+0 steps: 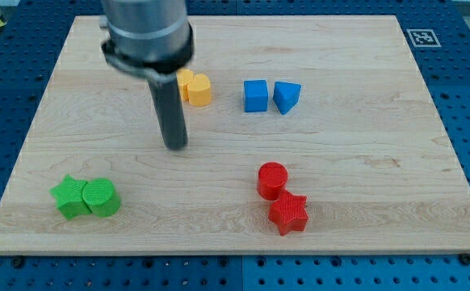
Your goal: Slide the green star up a bit
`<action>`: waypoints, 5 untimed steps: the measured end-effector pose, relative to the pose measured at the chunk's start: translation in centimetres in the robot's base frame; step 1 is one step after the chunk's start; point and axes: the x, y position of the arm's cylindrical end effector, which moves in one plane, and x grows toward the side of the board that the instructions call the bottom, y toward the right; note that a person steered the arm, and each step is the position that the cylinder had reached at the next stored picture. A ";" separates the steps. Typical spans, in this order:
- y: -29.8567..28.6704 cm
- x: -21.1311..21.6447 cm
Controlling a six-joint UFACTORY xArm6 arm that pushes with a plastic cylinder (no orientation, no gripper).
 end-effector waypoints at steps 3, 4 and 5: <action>3.0 10.4; 0.5 11.1; -3.8 11.0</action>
